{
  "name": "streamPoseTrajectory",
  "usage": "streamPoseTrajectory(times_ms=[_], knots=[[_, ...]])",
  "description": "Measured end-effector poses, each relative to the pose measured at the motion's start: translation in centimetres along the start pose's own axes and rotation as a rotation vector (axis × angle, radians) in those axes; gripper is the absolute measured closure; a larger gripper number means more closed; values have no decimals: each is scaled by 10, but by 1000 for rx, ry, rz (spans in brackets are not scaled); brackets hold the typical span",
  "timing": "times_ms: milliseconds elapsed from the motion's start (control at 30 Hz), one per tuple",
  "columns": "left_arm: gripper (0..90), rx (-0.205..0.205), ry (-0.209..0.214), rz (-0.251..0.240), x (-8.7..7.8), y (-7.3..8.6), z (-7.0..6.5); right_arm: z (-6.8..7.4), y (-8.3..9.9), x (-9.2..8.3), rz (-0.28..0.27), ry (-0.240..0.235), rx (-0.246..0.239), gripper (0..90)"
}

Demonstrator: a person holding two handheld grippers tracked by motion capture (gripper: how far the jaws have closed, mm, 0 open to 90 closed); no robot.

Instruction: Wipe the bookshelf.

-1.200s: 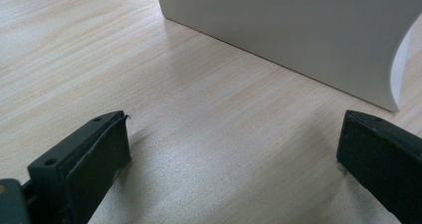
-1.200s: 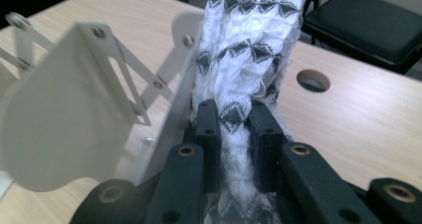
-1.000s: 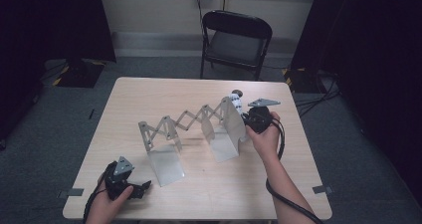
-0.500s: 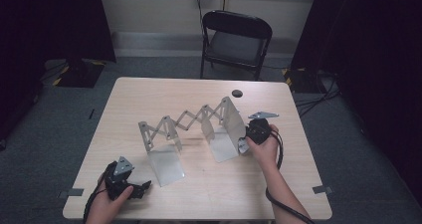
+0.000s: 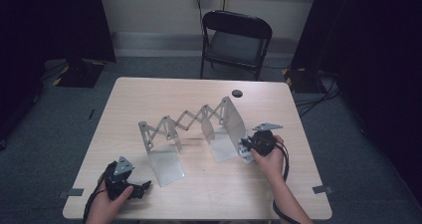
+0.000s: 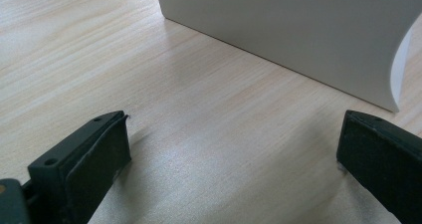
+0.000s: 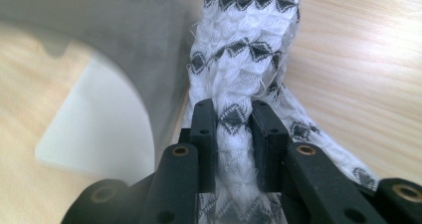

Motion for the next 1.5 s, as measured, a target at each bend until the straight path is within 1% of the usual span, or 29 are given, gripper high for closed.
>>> streamPoseTrajectory(times_ms=[33, 67, 100, 133, 167, 200, 267, 367, 433, 467, 500, 633, 667, 733, 767, 833, 867, 933, 967, 1000, 1033, 1067, 1167, 1200, 1367, 1400, 1433, 1467, 1500], knots=[[0, 0, 0, 0, 0, 0, 0, 0, 0, 0, 0, 0, 0, 744], [0, 0, 0, 0, 0, 0, 0, -1, 5, -8, 9, 10, -11, 734], [0, 0, 0, 0, 0, 0, 0, -1, 5, -8, 9, 10, -11, 734], [0, -1, -1, 0, 0, 0, 0, -1, 10, -16, 17, 16, -14, 726], [0, -1, -1, 0, 0, 0, 0, -1, 10, -16, 17, 16, -14, 726], [0, 0, -1, 0, 0, 0, 0, -4, 17, -24, 38, 45, -28, 699], [0, 0, -1, 0, 0, 0, 0, -6, 21, -27, 48, 41, -26, 666], [0, 0, -2, 0, 0, 0, 0, -9, 28, -34, 53, 26, -39, 636], [0, 0, -2, 0, 0, 0, 0, -11, 29, -37, 51, 33, -42, 620], [0, 0, -2, 0, 0, 0, 0, -14, 31, -42, 41, 32, -28, 554], [0, -1, -2, 0, 0, 0, 0, -16, 30, -45, 33, 45, -23, 537], [0, -1, -2, 0, 0, 0, 0, -18, 27, -52, 20, 47, -26, 531], [0, -1, -2, 0, 0, 0, 0, -19, 21, -54, 5, 58, -25, 516], [0, -1, -3, 0, 0, 0, 0, -18, 18, -54, -5, 53, -25, 522], [0, -2, -3, 0, 0, 0, 0, -16, 7, -51, -27, 49, -36, 539], [0, -1, -3, 0, 0, 0, 0, -16, 4, -50, -31, 54, -38, 539], [0, -1, -3, 0, 0, 0, 0, -14, -3, -42, -41, 40, -41, 547], [0, -1, -3, 0, 0, 0, 0, -13, -6, -32, -45, 34, -43, 568], [0, -1, -3, 0, 0, 0, 0, -13, -6, -32, -45, 34, -43, 568], [0, -1, -2, 0, 0, 0, 0, -11, -5, -22, -31, 32, -32, 588], [0, -1, -2, 0, 0, 0, 0, -11, -5, -22, -31, 32, -32, 588], [0, -1, -1, 0, 0, 0, 0, -11, -1, -13, -13, 33, -28, 597], [0, -1, 0, 0, 0, 0, 0, -12, 4, -9, -10, 28, 2, 628], [0, -1, 0, 0, 0, 0, 0, -11, 6, -8, -7, 17, 13, 648], [0, 0, -1, 1, 0, 0, 0, -11, 13, -11, 14, 22, -13, 715], [0, 0, -1, 1, 0, 0, 0, -9, 15, -12, 25, 16, -21, 724], [0, 0, -1, 1, 0, 0, 0, -9, 15, -12, 25, 16, -21, 724], [0, 0, -1, 0, 0, 0, 0, -7, 19, -17, 36, 20, -40, 738], [0, 0, -1, 0, 0, 0, 0, -6, 21, -20, 41, 18, -38, 740]])
Point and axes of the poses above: each handheld gripper's, and its own axes: x roughly forward along the jaws, y roughly out of its underside, z roughly to its left, the point moved 10 cm from there along x, roughly forward along the jaws, and after that the axes turned 4 degrees about -y, right-handed, at the moved point
